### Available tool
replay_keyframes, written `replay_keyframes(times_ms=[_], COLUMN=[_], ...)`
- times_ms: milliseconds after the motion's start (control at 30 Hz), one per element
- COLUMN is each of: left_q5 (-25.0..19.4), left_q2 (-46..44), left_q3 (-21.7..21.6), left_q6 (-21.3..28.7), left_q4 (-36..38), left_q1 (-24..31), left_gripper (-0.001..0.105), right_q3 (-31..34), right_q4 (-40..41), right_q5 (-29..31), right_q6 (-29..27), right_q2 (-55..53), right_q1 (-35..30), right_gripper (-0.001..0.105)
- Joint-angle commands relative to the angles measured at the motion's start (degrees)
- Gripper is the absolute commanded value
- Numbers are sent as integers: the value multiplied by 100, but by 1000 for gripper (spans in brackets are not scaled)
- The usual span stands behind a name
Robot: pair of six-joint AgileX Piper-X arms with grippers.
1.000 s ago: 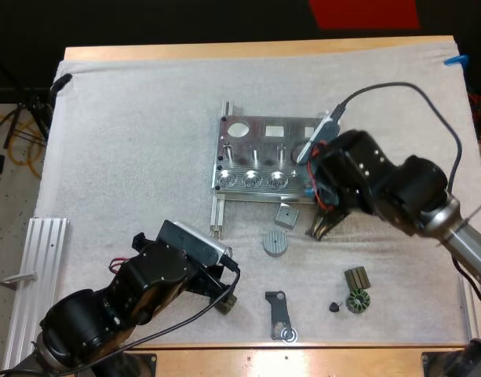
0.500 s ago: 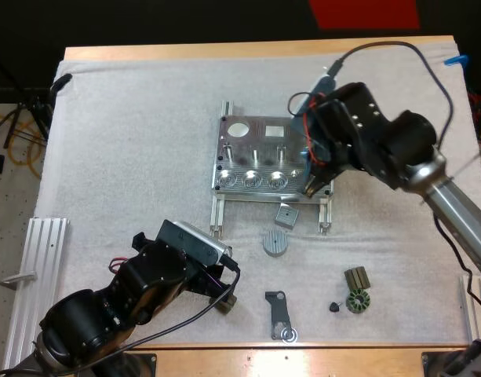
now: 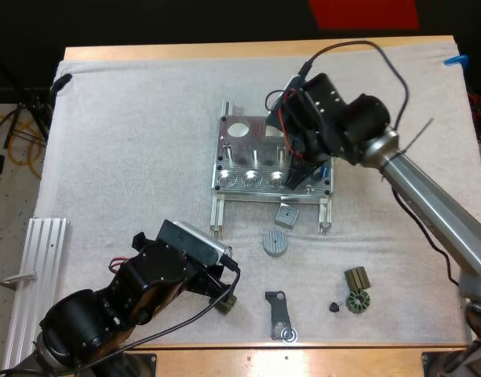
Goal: Load cells from right to left
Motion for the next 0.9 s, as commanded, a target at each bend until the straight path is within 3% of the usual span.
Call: replay_keyframes(times_ms=[0, 367, 867], left_q5=[-134, -134, -123], left_q2=[-35, -35, -35], left_q3=[-11, -11, -11], left_q6=[-17, -17, -17], left_q4=[-104, -104, -104], left_q1=[-3, -3, -3], left_gripper=[62, 62, 62], right_q3=[-72, -72, -72], right_q4=[97, 43, -74], right_q5=[-56, 335, 324], right_q6=[-105, -236, -191], right_q2=[54, 553, 870], right_q1=[-21, -21, 16], right_gripper=[0, 0, 0])
